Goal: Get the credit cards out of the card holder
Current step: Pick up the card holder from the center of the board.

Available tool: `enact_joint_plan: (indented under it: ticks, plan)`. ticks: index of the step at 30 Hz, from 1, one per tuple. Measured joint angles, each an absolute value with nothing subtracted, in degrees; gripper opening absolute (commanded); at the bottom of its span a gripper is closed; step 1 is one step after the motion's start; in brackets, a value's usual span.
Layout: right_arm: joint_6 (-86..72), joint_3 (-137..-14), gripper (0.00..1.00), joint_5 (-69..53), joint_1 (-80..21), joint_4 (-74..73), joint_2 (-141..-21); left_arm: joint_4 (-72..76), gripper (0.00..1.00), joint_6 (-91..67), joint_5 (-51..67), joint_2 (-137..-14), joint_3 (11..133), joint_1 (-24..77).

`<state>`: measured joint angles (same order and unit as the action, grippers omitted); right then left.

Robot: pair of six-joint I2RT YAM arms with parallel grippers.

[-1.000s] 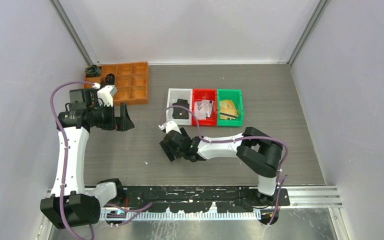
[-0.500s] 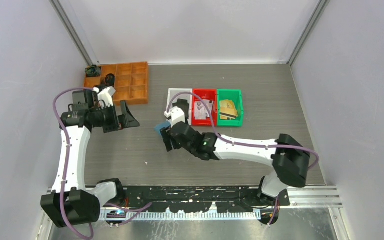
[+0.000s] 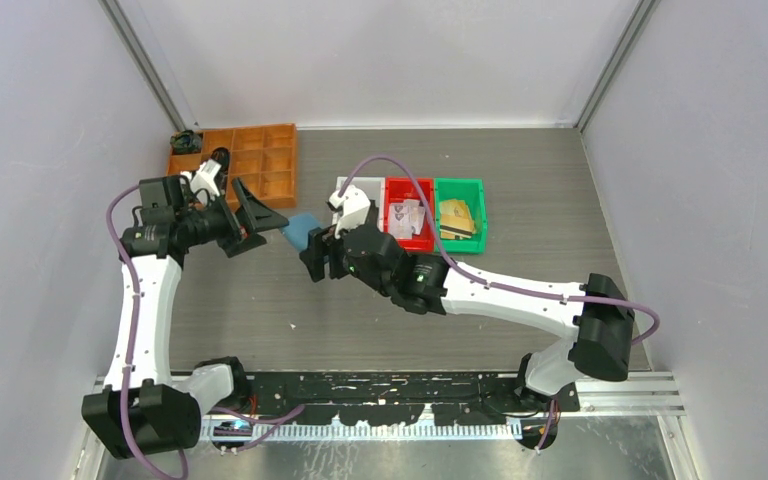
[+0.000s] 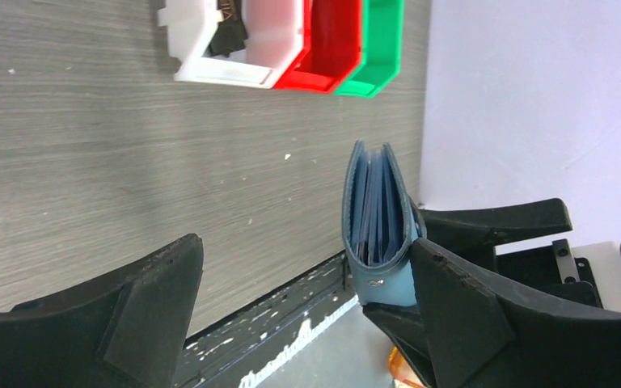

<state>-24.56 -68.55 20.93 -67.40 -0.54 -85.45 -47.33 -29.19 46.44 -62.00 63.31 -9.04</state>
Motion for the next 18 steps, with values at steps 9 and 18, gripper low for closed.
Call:
enact_joint_plan:
  ticks: [9,18]
  plan:
    - [-24.93,-73.25,0.71,19.05,-68.27,-0.43,-87.39,-42.76,0.82,-36.07,49.93,-59.61,62.54,-9.04]
    - [-24.95,-76.34,0.71,18.72,-69.34,-0.51,-91.09,-41.25,0.45,-39.40,51.79,-59.61,62.28,-9.02]
